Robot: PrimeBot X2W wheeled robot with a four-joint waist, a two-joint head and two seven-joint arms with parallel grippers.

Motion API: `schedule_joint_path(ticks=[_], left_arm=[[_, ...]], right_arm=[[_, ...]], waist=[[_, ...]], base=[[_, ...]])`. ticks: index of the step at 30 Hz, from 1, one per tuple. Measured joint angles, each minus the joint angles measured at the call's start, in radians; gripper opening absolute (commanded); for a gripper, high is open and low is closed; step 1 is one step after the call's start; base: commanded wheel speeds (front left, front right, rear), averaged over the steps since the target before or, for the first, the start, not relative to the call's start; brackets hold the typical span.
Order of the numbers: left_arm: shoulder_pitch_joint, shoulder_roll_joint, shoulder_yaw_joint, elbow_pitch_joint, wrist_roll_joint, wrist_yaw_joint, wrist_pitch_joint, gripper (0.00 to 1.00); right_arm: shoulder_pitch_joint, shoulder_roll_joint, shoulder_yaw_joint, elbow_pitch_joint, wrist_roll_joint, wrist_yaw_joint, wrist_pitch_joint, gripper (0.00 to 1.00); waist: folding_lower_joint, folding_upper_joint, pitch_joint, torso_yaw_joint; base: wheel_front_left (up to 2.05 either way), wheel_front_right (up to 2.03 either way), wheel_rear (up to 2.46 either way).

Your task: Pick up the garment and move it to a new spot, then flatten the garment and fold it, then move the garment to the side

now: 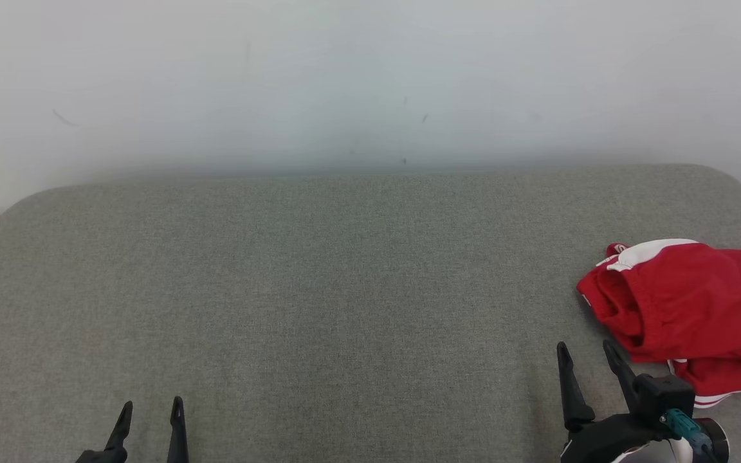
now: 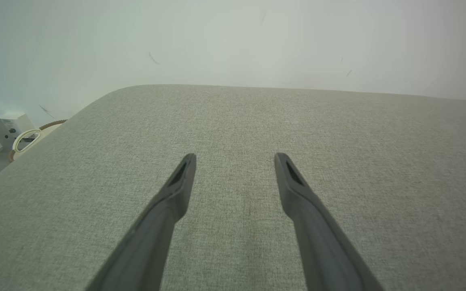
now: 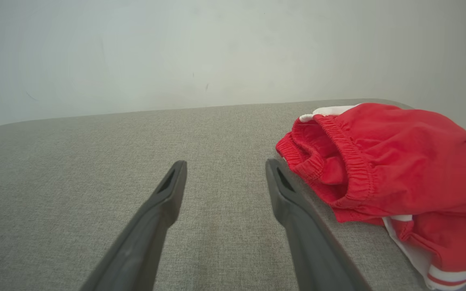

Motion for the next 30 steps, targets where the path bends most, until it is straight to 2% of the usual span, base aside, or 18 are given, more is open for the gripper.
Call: schedule_joint_path(ticks=[30], left_arm=[[0.0, -0.005, 0.009, 0.009, 0.004, -0.008, 0.0, 1.0]], right_arm=[[-0.003, 0.006, -0.01, -0.026, -0.036, 0.0, 0.0, 1.0]], waist=[[0.0, 0.0, -0.001, -0.01]], base=[[0.0, 0.0, 0.0]])
